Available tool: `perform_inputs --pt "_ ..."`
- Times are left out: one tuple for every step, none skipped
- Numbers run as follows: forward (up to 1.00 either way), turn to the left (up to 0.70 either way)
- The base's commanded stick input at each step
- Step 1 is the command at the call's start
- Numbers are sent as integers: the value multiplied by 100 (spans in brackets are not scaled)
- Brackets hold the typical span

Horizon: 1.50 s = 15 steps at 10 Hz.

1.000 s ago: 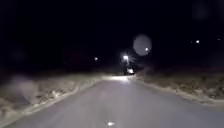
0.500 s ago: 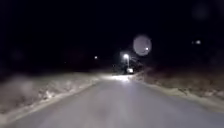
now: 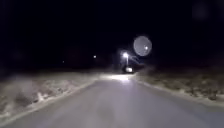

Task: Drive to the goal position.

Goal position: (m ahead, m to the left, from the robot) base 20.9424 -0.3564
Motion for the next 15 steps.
perform_inputs --pt "100 0" --pt "100 0" --pt "100 0" --pt "100 0" --pt "100 0" --pt "100 0" --pt "100 0" --pt "100 0" --pt "100 0" --pt "100 0" --pt "100 0" --pt "100 0" --pt "100 0" --pt "100 0" --pt "100 0"
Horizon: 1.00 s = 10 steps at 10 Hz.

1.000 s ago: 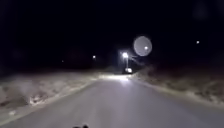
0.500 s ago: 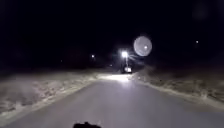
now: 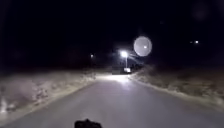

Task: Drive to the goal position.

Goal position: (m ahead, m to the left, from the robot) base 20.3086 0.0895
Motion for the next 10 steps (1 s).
perform_inputs --pt "100 0" --pt "100 0" --pt "100 0" --pt "100 0" --pt "100 0" --pt "100 0" --pt "100 0" --pt "100 7" --pt "100 11" --pt "100 9"
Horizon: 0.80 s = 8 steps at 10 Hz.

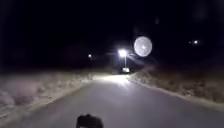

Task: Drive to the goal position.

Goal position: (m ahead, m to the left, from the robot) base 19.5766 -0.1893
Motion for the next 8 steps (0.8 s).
perform_inputs --pt "100 5" --pt "100 3" --pt "100 16" --pt "100 8" --pt "100 5" --pt "100 4" --pt "100 4" --pt "100 4"
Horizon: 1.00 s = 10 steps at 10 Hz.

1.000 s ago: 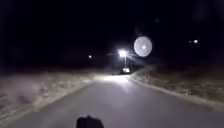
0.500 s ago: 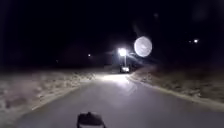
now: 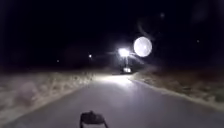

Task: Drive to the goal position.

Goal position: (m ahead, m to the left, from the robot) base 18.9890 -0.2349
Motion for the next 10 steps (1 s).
perform_inputs --pt "100 4" --pt "100 5" --pt "100 10" --pt "100 6" --pt "100 6" --pt "100 5" --pt "100 3" --pt "100 3" --pt "100 3" --pt "100 3"
